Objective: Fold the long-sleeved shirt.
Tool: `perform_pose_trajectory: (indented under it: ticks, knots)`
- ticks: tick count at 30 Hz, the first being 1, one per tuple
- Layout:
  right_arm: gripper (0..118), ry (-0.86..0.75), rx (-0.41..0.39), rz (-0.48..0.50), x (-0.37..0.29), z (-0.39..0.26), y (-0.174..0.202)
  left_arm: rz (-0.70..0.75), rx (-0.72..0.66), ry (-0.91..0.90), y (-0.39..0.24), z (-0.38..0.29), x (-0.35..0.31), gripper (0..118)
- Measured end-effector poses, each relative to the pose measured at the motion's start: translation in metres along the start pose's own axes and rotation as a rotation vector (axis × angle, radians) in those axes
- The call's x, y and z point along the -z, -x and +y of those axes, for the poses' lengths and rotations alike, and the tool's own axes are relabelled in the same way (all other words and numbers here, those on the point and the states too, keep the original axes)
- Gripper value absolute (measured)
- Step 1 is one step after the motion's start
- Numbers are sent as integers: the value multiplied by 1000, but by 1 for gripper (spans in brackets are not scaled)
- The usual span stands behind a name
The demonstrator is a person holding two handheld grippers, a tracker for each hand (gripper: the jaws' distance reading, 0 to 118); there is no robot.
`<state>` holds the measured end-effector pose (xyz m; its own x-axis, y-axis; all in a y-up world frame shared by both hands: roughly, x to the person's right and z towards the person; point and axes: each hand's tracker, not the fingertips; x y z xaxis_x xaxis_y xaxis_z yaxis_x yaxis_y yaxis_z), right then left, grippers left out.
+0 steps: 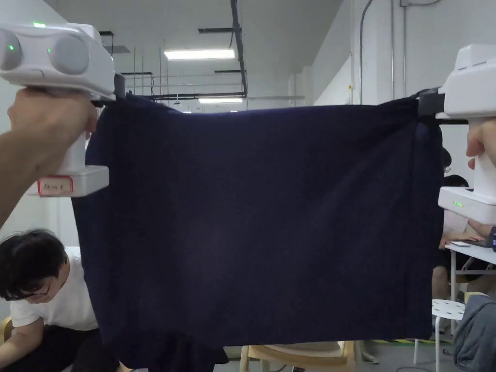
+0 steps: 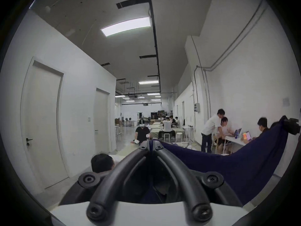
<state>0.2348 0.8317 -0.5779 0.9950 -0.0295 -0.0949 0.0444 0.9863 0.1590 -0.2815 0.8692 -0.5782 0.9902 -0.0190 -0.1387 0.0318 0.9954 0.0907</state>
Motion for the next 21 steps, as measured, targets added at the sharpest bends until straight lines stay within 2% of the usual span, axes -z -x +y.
perform_pose_trajectory:
  ticks: [2, 6, 9, 17, 20, 21]
  knots:
    - [7, 32, 14, 7, -2, -27, -5, -33, -8, 38, 1, -30, -3, 4]
    - [7, 164, -18, 19, -14, -102, -13, -66, 78, 157, -3, -104, -9, 4]
    - [7, 259, -7, 17, -27, -158, -21, -96, 136, 247, -8, -160, -18, 4]
    - [7, 436, -8, 15, -86, -278, -41, -222, 147, 427, -12, -298, -83, 4]
    - [7, 483, 20, 14, -132, -317, -48, -268, 128, 483, -9, -340, -125, 4]
    - [7, 504, 46, 15, -150, -328, -51, -282, 74, 476, -6, -353, -141, 4]
